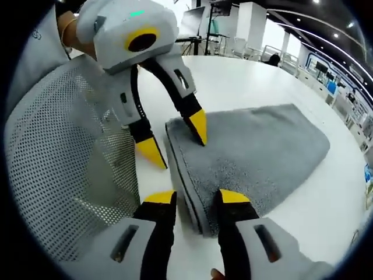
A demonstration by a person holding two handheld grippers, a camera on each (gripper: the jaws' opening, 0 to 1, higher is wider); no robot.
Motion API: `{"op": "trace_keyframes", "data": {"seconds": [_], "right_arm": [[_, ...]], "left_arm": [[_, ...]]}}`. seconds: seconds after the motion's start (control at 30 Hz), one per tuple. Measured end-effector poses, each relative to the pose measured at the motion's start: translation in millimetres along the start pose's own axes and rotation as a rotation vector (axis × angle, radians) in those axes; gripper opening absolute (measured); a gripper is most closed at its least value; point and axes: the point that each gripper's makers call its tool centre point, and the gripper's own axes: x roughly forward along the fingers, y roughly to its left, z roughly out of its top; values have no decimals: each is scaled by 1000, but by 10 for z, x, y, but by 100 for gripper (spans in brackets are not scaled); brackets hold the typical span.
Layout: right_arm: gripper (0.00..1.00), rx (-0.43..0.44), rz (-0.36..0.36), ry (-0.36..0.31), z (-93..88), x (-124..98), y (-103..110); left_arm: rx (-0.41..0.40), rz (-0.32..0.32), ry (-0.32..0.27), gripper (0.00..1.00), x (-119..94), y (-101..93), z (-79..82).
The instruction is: Fold the towel on the table until its edges align and the towel forms a compact rectangular stack.
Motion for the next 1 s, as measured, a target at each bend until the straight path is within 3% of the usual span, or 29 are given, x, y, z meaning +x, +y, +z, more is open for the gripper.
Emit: {"op": "trace_keyframes", "data": {"seconds": [0.27,0.67,0.9,1.0], "right_arm": [[27,-60,-27,18,-31,41,-12],[12,-82,-64,20,-30,28,-113],[9,-68,-57,28,-28,37,-147],[7,-17,-43,21,-21,44,-174]], "left_arm": [[21,6,4,29,-6,40,-16],[68,-7,5,20,20,59,-9],[79,-5,14,15,51,98,-29],[67,-12,8,14,56,110,-23]]}}
